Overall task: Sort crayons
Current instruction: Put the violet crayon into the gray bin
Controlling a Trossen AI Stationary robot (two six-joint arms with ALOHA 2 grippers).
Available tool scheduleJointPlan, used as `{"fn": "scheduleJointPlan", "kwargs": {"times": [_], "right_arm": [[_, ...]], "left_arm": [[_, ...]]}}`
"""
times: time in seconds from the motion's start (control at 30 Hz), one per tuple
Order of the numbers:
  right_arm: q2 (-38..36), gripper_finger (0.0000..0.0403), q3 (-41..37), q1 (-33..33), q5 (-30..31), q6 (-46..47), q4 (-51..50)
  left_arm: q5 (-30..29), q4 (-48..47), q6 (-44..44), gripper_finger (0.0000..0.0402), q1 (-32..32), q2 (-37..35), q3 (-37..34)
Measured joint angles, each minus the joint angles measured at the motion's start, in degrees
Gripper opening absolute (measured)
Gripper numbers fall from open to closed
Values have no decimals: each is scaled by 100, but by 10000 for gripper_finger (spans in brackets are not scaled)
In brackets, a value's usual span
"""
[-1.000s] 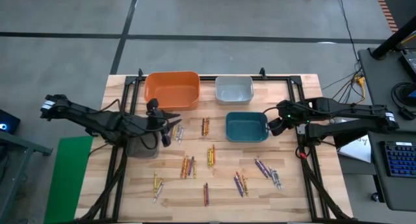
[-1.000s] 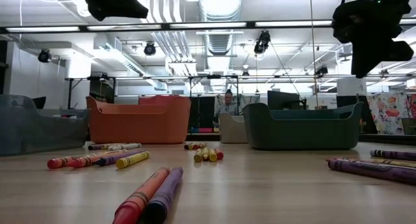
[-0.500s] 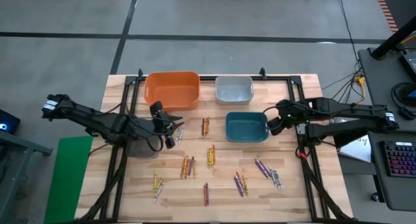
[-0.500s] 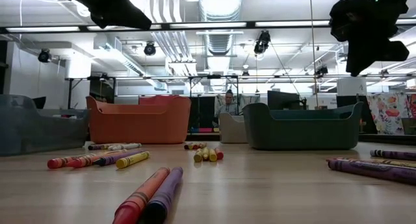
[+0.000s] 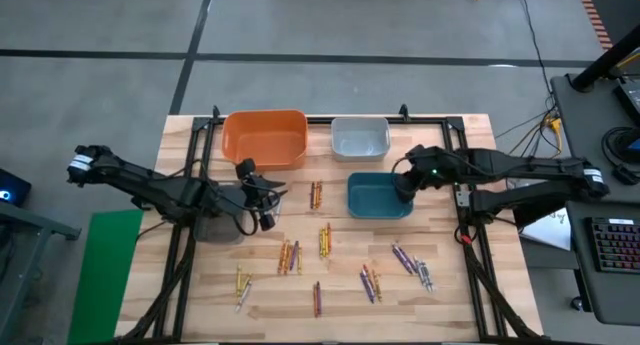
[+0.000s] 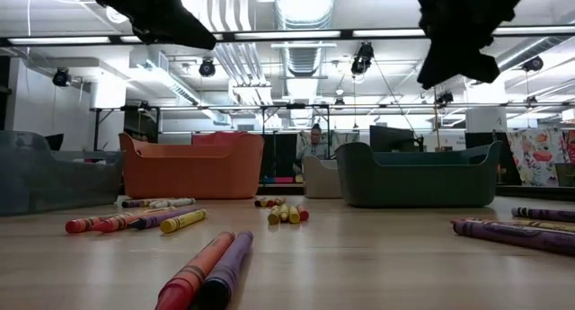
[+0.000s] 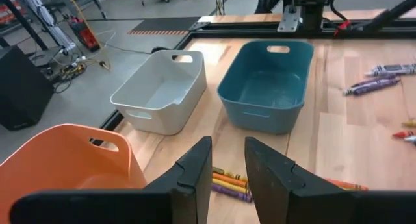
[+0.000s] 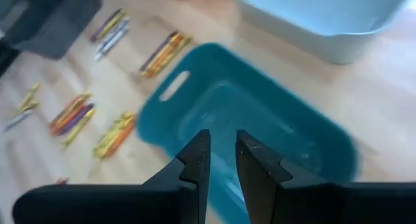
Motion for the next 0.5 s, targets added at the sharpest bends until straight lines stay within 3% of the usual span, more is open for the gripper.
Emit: {"fn": "scheduleJointPlan", "kwargs": {"times": [0.27, 0.5], "right_arm": [[974, 63, 552, 252, -1686, 219, -5], [1631, 63, 996, 1236, -2298, 732, -688]], "left_arm": [[-12, 296, -65, 75, 24, 6, 0], [-8, 751, -33, 75, 13, -9, 0]]}}
